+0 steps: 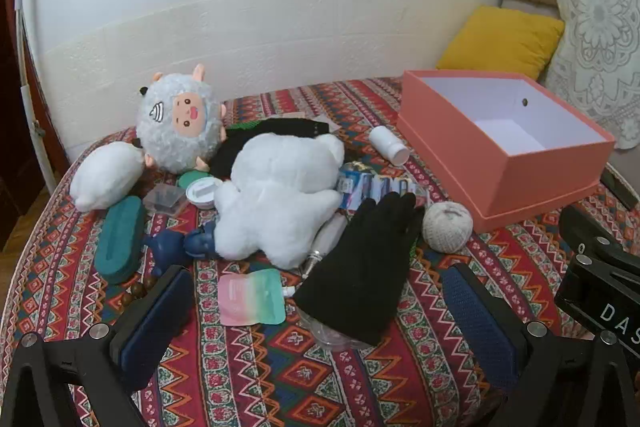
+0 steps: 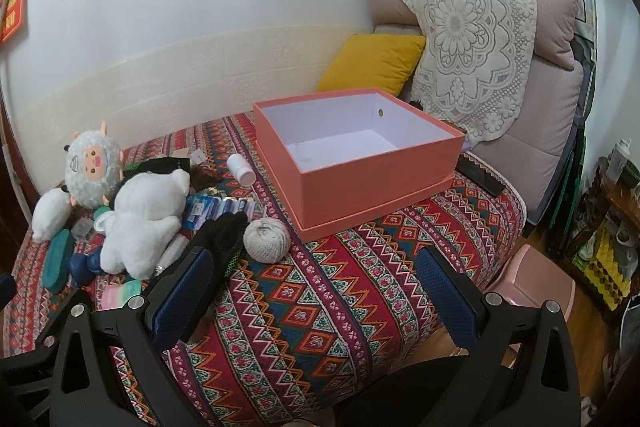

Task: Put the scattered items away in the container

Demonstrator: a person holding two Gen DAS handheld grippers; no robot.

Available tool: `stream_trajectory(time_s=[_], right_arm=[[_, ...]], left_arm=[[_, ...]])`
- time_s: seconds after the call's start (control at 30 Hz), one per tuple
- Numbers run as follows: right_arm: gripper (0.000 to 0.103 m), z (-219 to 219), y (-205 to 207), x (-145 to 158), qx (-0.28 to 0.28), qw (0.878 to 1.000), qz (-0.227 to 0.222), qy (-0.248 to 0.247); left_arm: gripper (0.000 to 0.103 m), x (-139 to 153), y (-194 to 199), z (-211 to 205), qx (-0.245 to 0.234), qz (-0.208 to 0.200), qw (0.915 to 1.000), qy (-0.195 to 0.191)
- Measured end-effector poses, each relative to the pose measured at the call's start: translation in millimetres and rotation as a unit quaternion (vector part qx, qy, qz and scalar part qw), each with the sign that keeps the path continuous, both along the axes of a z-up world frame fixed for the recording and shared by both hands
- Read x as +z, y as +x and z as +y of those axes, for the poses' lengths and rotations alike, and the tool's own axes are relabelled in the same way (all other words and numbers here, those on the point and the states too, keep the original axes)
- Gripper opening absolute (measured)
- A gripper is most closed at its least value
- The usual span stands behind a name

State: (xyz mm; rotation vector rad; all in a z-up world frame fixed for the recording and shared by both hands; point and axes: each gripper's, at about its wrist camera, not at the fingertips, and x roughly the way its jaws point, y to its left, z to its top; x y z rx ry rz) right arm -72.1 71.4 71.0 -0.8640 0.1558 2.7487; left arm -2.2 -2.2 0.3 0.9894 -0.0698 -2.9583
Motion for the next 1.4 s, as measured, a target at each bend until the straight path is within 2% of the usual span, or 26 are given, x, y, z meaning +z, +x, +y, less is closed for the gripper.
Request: stream_trajectory(time_s=[0.6, 0.77, 0.87, 0.9, 0.97, 1.03, 1.13, 1.23, 1.27, 1.4], right_arm=[[0.103, -1.3, 1.7, -1.1, 0.009, 1.000, 0.006, 0.003], [0.103, -10.2, -1.9, -2.8, 0.063, 0.997, 0.032, -0.010], [0.103, -23.1, -16.3, -9.9, 0.135, 0.990, 0.041, -0.029], [0.103, -28.1, -23.6, -14.4, 0.162, 0.985, 0.036, -0.037], [0.103, -44.4, -49.6, -33.7, 0.225, 0.972, -0.018, -0.059], [0.103, -62.1, -73.3, -52.9, 0.265, 0.960, -0.072, -0.057], [0.103, -93.0, -111.4, -73.5, 0.307, 0.942, -0.130, -0.046], [0.103, -110.9, -149.0, -75.9, 0.316, 0.935, -0.149, -0.065], [0.103, -115.2, -164.4, -76.5, 0.310, 0.936, -0.152, -0.069], [0.103, -131.0, -228.1, -89.4, 0.277, 0.938, -0.180, -0.102]], left_arm=[[0.103, -1.5, 0.9, -1.8, 0.000, -0.001, 1.0000, 0.002], [0.103, -1.7, 0.2, -19.6, 0.006, -0.003, 1.0000, 0.007], [0.103, -6.0, -2.5, -50.3, 0.040, -0.003, 0.9992, 0.002], [0.103, -7.7, -4.9, -62.9, 0.056, -0.007, 0.9984, 0.002], [0.103, -11.6, -9.7, -96.9, 0.091, -0.014, 0.9957, 0.010], [0.103, -16.6, -14.8, -131.9, 0.118, -0.015, 0.9928, 0.018], [0.103, -26.0, -32.4, -182.0, 0.165, -0.023, 0.9860, 0.003], [0.103, -40.0, -63.2, -222.0, 0.200, -0.037, 0.9790, -0.009], [0.103, -46.2, -75.8, -229.6, 0.203, -0.044, 0.9782, -0.010], [0.103, -77.2, -124.6, -252.4, 0.184, -0.085, 0.9792, -0.011]])
